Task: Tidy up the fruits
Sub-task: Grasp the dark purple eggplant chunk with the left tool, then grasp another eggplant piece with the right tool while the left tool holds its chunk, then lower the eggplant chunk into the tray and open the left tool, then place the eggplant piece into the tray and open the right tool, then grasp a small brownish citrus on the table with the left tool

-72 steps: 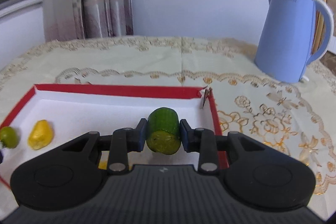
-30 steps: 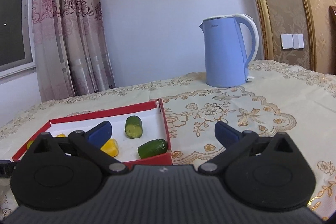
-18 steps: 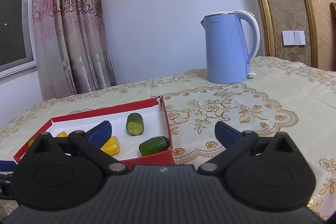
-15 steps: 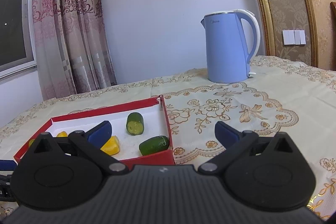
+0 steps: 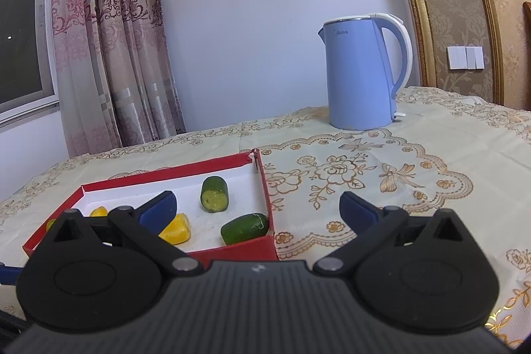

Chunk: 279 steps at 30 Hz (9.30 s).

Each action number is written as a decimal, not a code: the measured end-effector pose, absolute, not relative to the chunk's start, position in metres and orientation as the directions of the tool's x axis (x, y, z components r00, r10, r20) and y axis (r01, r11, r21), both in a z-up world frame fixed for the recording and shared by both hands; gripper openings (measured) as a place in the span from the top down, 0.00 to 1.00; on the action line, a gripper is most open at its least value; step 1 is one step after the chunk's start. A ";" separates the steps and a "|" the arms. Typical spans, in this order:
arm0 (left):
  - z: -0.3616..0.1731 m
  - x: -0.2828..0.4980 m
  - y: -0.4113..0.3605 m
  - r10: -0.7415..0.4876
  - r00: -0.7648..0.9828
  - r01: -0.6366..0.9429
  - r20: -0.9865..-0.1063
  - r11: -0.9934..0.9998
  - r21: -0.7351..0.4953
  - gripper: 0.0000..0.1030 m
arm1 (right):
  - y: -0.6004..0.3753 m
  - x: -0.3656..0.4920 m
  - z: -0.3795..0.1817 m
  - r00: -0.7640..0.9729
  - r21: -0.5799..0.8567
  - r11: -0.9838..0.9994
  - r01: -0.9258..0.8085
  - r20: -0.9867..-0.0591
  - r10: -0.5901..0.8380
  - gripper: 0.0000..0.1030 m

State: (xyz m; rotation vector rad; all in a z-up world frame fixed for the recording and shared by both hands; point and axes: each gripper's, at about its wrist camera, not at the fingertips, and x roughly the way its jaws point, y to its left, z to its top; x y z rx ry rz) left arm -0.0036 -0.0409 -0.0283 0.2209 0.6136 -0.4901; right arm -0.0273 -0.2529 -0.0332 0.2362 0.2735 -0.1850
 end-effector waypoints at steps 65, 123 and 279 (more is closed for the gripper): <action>-0.038 0.029 0.050 -0.358 0.722 0.345 -0.593 0.928 -0.140 0.67 | -0.142 -0.010 -0.043 0.828 -0.213 0.893 -0.396 -0.503 0.247 0.68; -0.013 0.099 -0.025 -0.261 0.784 0.294 -0.564 0.955 -0.032 0.68 | -0.223 -0.030 -0.029 0.956 0.115 0.990 -0.087 -0.269 0.115 0.68; -0.043 0.020 -0.043 -0.361 0.703 0.435 -0.613 0.900 -0.031 0.70 | -0.231 -0.017 -0.026 0.953 0.144 0.988 0.062 -0.303 -0.016 0.12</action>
